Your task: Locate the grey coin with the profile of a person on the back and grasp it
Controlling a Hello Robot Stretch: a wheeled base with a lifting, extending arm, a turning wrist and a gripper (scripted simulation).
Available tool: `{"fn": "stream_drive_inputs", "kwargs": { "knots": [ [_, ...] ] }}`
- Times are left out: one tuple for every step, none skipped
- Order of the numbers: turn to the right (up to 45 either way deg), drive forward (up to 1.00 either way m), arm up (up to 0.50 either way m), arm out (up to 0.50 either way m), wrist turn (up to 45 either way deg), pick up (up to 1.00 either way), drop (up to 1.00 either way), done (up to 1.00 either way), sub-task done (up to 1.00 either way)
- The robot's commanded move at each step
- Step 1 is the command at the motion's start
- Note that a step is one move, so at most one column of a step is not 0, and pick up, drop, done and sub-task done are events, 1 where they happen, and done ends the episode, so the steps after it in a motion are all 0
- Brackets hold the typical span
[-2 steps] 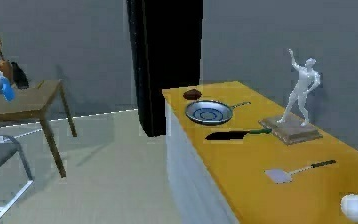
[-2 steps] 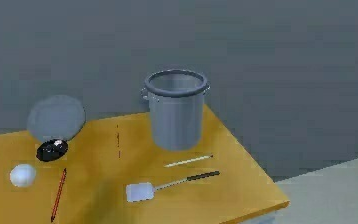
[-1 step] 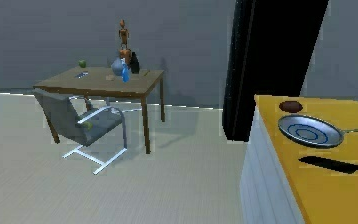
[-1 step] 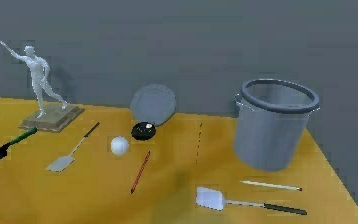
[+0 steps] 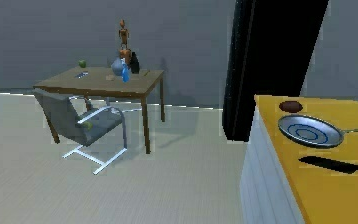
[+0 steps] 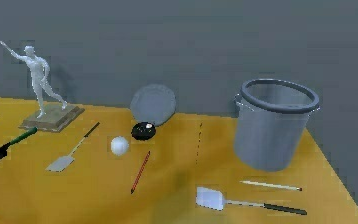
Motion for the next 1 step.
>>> {"fn": "stream_drive_inputs", "kwargs": {
  "knots": [
    [0.0, 0.0, 0.38, 0.0, 0.0, 0.0, 0.0, 0.0, 0.0]
  ]
}}
